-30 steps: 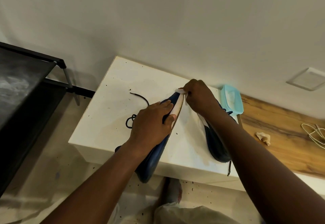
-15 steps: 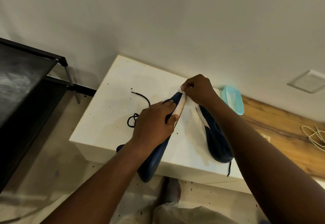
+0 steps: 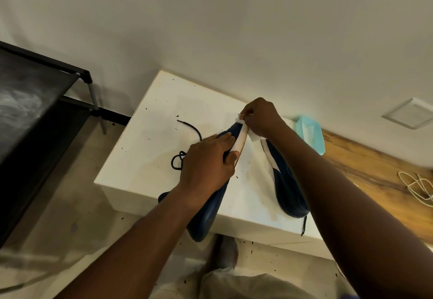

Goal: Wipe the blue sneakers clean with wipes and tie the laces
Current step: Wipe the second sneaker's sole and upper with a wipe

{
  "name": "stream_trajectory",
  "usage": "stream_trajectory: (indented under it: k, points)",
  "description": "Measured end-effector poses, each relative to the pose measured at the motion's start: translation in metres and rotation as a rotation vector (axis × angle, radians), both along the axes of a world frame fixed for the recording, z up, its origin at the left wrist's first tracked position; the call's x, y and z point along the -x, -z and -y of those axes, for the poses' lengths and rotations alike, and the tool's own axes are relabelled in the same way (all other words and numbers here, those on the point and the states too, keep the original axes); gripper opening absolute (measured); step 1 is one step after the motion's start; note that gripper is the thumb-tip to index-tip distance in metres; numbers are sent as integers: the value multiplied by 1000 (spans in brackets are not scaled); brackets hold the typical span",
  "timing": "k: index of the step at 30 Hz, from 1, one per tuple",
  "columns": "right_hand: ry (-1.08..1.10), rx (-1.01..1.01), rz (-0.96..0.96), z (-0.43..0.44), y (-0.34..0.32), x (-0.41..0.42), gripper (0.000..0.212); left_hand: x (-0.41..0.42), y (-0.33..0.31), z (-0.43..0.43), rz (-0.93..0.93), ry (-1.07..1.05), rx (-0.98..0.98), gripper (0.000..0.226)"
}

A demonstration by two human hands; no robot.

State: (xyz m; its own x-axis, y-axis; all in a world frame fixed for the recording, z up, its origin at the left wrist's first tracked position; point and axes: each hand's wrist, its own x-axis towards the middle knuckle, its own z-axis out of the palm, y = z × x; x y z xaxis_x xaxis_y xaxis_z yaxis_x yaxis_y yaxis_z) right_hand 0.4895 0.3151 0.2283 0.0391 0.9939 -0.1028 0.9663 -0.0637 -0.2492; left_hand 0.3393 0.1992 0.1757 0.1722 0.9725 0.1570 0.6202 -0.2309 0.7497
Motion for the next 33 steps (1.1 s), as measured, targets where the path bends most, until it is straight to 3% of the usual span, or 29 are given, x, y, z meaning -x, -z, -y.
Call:
stream_trajectory:
  k: [7,15,20,26,29,33]
  points:
    - [-106,16,-31,63,-3,-7,19,-7,0,2,-17,8,-54,32]
    - [167,-97,-65,19,10,-22,18,-18,1,7,-60,22,-31,40]
    - [30,-123,-14,94,12,-30,24,-18,0,8,-68,5,-32,40]
    - [145,-440,-154,122,-23,-39,19,-29,-1,16,-153,50,-69,39]
    - [260,-437,-413,109,-38,-40,20,-32,-4,20,-182,61,-64,41]
    - [572,-159,-1285,114,-39,-45,29,-35,-6,21,-204,97,-52,49]
